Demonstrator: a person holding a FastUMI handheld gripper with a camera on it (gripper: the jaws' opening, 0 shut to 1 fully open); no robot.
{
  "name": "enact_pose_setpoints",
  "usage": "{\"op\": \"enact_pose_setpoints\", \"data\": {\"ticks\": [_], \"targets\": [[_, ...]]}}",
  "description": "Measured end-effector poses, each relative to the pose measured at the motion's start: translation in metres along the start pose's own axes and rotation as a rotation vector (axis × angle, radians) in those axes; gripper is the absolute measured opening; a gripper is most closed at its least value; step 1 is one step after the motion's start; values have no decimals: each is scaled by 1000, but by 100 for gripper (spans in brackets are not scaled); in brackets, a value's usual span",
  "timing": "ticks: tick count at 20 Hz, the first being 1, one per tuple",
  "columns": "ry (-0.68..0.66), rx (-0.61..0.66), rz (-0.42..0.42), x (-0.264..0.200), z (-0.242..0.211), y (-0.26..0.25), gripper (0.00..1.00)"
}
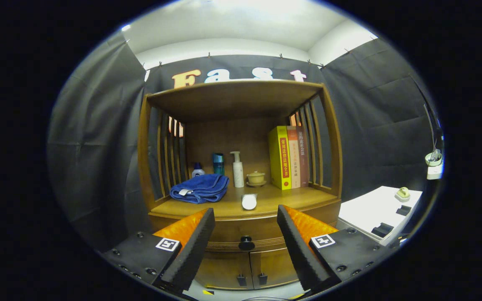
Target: Pull open the drawer, take out the items inside it, and place them on the countertop above the cabinet.
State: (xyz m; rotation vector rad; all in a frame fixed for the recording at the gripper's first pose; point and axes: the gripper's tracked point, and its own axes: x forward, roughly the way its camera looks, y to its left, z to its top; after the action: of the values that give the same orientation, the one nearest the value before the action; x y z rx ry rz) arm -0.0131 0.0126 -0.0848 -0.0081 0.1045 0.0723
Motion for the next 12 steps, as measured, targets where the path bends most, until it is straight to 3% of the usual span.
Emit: {"op": "enact_pose_setpoints", "data": {"ticks": [5,12], "targets": [[-61,13,0,-37,30,-3,98],[-80,12,7,-40,40,1,98]]}}
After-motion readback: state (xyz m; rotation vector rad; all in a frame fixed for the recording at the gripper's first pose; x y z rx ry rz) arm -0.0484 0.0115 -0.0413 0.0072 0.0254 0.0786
